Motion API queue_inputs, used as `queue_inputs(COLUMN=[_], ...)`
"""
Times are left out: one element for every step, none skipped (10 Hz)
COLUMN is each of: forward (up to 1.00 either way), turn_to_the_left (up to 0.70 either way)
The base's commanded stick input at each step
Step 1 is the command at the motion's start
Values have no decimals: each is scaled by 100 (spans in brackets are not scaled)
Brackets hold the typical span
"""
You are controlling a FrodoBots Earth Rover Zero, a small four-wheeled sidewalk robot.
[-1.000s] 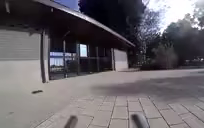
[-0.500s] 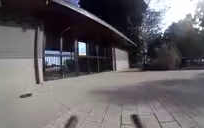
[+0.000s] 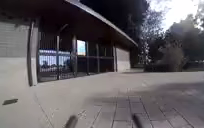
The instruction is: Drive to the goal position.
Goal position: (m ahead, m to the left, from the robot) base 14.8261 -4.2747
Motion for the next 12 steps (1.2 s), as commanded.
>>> queue_inputs(forward=[100,100,100,100,100,100,100,100,100,100,100,100], turn_to_the_left=[-1,-18,-34,-29,-13,0,0,0,0,0,0,0])
